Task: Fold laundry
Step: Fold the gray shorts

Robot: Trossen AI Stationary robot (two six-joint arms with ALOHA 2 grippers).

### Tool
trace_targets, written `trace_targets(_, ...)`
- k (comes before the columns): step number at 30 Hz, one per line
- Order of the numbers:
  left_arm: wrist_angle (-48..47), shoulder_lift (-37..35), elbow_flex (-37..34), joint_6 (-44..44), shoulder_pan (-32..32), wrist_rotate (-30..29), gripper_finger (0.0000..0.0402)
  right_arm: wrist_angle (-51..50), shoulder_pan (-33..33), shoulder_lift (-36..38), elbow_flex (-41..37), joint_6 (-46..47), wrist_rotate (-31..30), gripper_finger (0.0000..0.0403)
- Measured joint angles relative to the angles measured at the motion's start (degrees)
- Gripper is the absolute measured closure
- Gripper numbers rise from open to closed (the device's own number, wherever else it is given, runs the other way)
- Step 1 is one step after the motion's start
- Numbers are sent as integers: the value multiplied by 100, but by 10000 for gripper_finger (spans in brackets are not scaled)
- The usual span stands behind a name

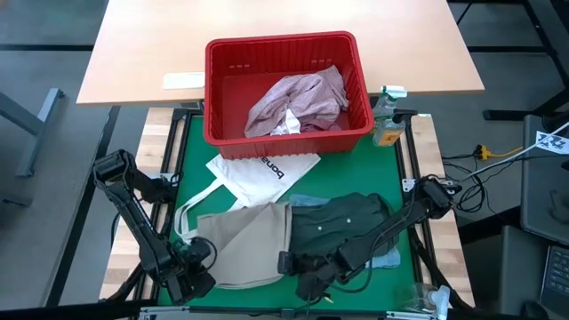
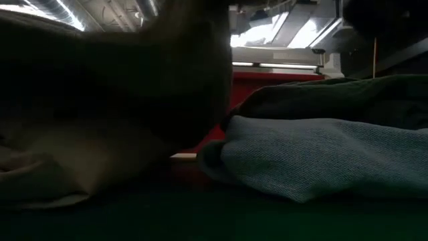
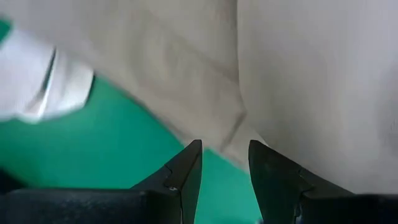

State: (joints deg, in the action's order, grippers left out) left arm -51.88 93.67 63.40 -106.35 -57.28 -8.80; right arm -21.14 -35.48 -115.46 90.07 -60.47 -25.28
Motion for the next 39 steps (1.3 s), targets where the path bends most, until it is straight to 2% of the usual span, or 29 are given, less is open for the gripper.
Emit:
trace_targets(8,2,0,0,-434,0,1040,276,1276,585,0,180,8,585,393)
trace_targets(13,1,0,0,-478,0,1137,276,2178,1190,-95,183,13,1214,377)
trace_targets(19,-9,0,0,-889,-24,1333,276,3196,1880,-453,183,14,2292,390)
trace_targets(25,22,0,0,-1027,-48,2592,276,4366,2390,-903,181,15,2640,376)
trace_targets(30,227,0,0,-1021,-50,3389,276,4754,2761,-1249,181,14,2642,371)
trace_targets(34,574,0,0,-1012,-52,3700,276,4830,3003,-1480,181,15,2640,370)
trace_targets(39,963,0,0,-1010,-50,3662,276,4818,3154,-1664,181,15,2640,369)
